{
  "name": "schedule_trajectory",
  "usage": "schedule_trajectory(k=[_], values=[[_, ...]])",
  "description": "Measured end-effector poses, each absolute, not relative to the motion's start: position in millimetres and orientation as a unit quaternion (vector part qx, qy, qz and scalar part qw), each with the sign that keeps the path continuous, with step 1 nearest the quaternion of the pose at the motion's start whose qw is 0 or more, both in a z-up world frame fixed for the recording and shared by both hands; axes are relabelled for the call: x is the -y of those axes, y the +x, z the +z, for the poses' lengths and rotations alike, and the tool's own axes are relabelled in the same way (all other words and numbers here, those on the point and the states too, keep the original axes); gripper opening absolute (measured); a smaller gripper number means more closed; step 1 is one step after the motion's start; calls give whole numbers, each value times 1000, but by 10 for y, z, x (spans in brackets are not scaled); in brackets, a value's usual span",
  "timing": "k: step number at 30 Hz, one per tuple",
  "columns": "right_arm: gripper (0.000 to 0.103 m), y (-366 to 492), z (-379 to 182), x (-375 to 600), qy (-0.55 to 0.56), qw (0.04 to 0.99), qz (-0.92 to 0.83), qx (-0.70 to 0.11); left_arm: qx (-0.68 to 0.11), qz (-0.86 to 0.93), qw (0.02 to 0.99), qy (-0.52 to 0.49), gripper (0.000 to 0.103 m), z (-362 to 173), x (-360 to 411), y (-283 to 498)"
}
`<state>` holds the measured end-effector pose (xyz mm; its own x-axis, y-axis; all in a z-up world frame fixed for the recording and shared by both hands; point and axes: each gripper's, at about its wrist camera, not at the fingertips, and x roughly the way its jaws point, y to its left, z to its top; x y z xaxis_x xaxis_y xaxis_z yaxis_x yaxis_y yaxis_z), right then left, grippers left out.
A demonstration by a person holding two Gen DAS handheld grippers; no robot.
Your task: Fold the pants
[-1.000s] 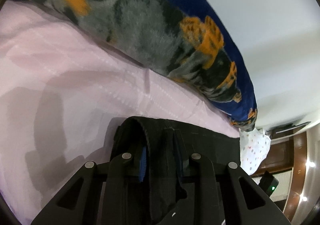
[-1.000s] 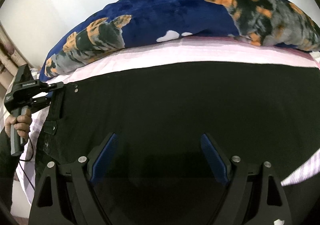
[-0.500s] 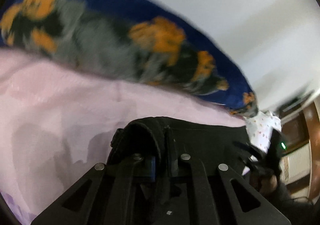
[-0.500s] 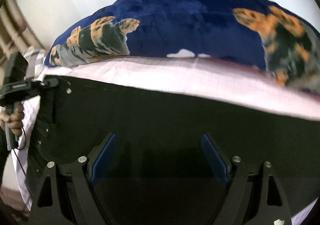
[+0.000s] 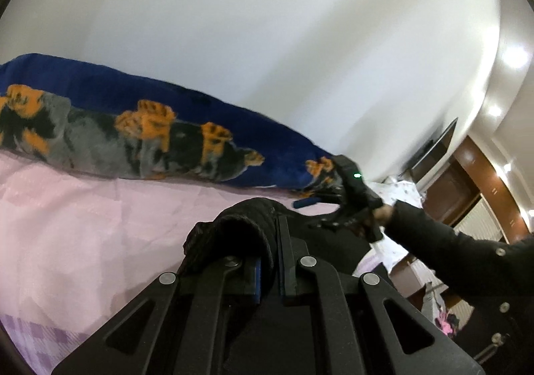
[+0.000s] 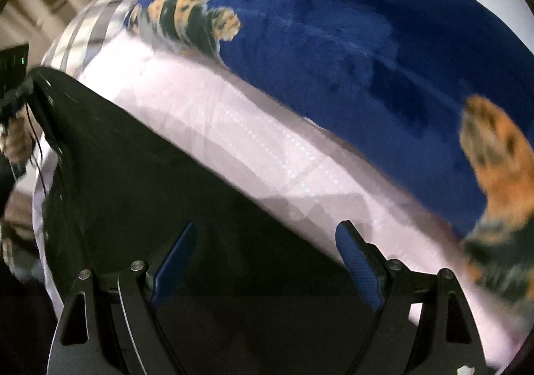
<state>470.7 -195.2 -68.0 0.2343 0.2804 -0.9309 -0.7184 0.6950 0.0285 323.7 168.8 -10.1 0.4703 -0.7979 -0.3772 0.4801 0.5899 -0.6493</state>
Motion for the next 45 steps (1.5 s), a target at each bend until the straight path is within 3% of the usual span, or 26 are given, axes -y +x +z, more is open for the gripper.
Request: schedule_trajectory(k=[6, 7, 9, 13, 14, 30, 38, 45], values=[[77, 4950, -755, 2076, -243, 705, 359, -560, -336, -376, 833, -228, 7, -15, -1724, 3128], [72, 4944, -766, 2124, -245, 701, 361, -565, -338, -373, 834, -226, 7, -13, -1722, 3130], [58, 4940, -786, 2207, -245, 696, 360, -571, -344, -365, 835, -225, 7, -28, -1711, 3157], [17, 4847, -798, 2378, -249, 697, 351, -574, -350, -356, 837, -225, 7, -51, -1693, 3204], [13, 4819, -784, 2411, -250, 701, 346, -571, -352, -349, 839, -221, 7, -50, -1690, 3215], [9, 3119, 41, 2744, -276, 845, 194, -416, -344, -324, 863, -181, 7, 114, -1700, 2867], [7, 2282, -152, 2734, -220, 868, 162, -414, -344, -340, 861, -155, 7, 121, -1642, 2191], [7, 1836, -487, 2841, -163, 868, 154, -443, -385, -340, 849, -128, 8, -193, -1577, 1588]])
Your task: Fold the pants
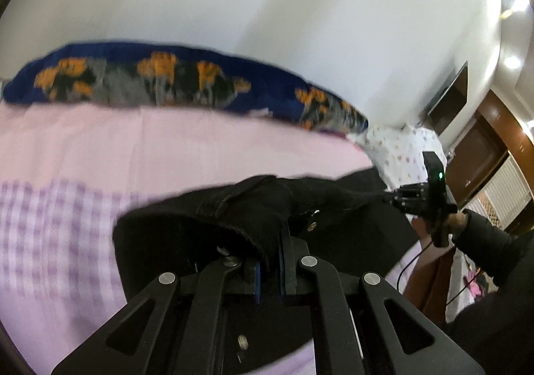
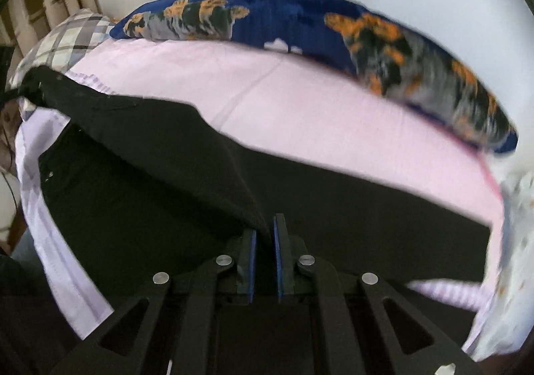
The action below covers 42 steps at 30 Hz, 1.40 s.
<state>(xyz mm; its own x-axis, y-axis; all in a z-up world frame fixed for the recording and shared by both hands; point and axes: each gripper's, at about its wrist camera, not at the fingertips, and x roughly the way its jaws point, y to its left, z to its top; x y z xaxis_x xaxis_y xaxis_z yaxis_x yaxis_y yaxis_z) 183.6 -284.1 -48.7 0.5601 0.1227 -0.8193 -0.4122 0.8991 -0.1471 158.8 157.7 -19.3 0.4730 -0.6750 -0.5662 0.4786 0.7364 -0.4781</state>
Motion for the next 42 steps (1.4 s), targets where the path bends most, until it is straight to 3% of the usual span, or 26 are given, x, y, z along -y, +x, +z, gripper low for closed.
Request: schedule_trajectory(k=[10, 15, 19, 22, 26, 27, 32, 38, 42], values=[[7, 1641, -937, 2874, -143, 858, 138, -474, -472, -308, 825, -44, 11, -817, -1377, 1142], [12, 1624, -1026, 2846, -138, 860, 113, -478, -489, -288, 823, -24, 16, -917, -1313, 1078], [36, 1558, -997, 2850, -124, 867, 100, -473, -491, -263, 830, -28, 20, -888, -1329, 1028], [40, 1456, -961, 2883, -110, 873, 94, -465, -495, -247, 832, -31, 24, -882, -1348, 992], [43, 1299, -923, 2922, -90, 881, 91, -456, -502, -213, 837, -40, 51, -906, -1429, 912], [43, 1277, -915, 2930, -85, 882, 92, -455, -504, -205, 838, -45, 52, -916, -1465, 880], [44, 1145, -897, 2998, -20, 884, 101, -455, -507, -192, 830, -127, 53, -906, -1677, 739], [45, 1102, -983, 3077, 108, 868, 130, -466, -494, -219, 788, -295, 53, -958, -1787, 640], [46, 1086, -1060, 3027, 134, 863, 130, -469, -493, -216, 773, -336, 53, -1026, -1684, 746]])
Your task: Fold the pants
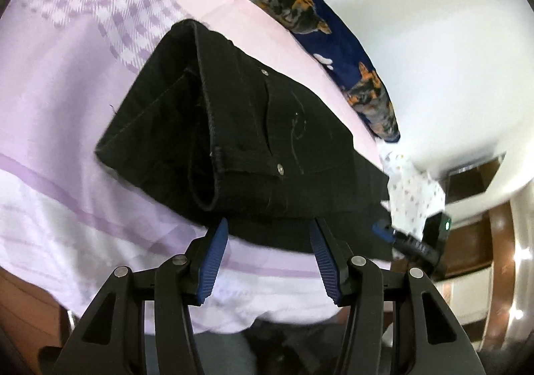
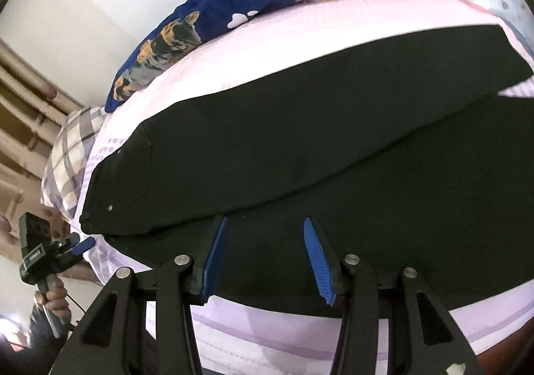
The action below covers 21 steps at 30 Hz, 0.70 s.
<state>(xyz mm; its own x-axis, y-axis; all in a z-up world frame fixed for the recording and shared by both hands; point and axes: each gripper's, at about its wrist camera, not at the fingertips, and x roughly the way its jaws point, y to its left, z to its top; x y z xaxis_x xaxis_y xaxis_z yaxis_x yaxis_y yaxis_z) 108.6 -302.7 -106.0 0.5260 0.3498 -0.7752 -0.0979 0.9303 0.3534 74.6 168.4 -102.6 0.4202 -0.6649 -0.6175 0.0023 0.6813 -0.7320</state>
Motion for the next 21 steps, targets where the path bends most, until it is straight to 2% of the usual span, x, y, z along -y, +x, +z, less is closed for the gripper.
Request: schedule_trajectory(k=[5, 10, 12, 14, 17, 21], values=[[46, 1056, -1123, 2978, 152, 859, 133, -471, -492, -192, 750, -398, 53, -1145, -1680, 903], [46, 1099, -1282, 2968, 193, 844, 139, -480, -490, -176, 755, -398, 52, -1178, -1635, 952], [46, 1128, -1356, 2968, 220, 837, 142, -481, -482, -162, 765, -395, 35, -1147, -1635, 945], [46, 1149, -1420, 2977, 246, 829, 146, -480, -475, -158, 778, -381, 25, -1061, -1622, 958], [48, 1191, -1480, 2981, 282, 821, 155, -471, -462, -160, 796, -357, 20, -902, -1593, 969], [51, 1306, -1498, 2987, 321, 815, 157, -455, -448, -169, 808, -342, 19, -666, -1544, 1031]])
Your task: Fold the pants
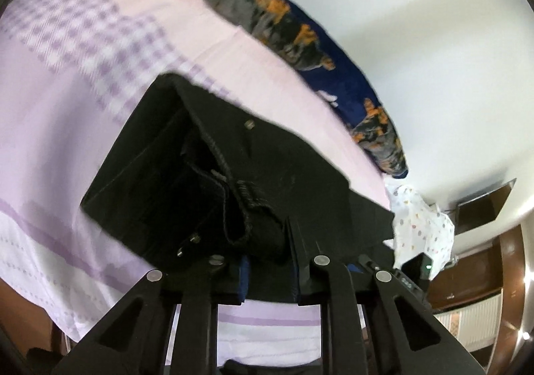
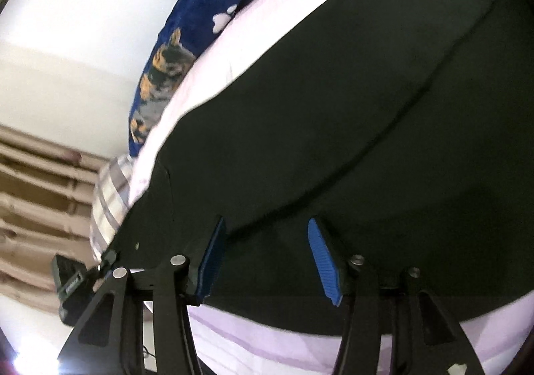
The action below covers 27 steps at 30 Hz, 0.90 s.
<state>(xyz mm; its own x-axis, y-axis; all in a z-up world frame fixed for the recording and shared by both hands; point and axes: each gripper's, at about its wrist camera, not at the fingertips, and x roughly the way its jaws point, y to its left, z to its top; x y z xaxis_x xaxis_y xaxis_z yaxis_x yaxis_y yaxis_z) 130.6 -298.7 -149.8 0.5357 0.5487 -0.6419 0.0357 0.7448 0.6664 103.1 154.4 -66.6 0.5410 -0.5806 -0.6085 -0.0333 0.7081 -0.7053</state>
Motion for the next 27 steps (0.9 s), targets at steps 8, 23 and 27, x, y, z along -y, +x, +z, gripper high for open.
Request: schedule_trajectory(k=[8, 23, 27], values=[[49, 1681, -1394, 3467, 369, 832, 100, -402, -448, -164, 806, -351, 19, -587, -1656, 1129], [22, 2060, -1192, 5269, 399, 848, -60, -344, -488, -122, 803, -320, 19, -724, -1663, 1257], [10, 2054, -1167, 5467, 407, 846, -78, -336, -494, -112, 806, -307, 19, -748, -1648, 1316]])
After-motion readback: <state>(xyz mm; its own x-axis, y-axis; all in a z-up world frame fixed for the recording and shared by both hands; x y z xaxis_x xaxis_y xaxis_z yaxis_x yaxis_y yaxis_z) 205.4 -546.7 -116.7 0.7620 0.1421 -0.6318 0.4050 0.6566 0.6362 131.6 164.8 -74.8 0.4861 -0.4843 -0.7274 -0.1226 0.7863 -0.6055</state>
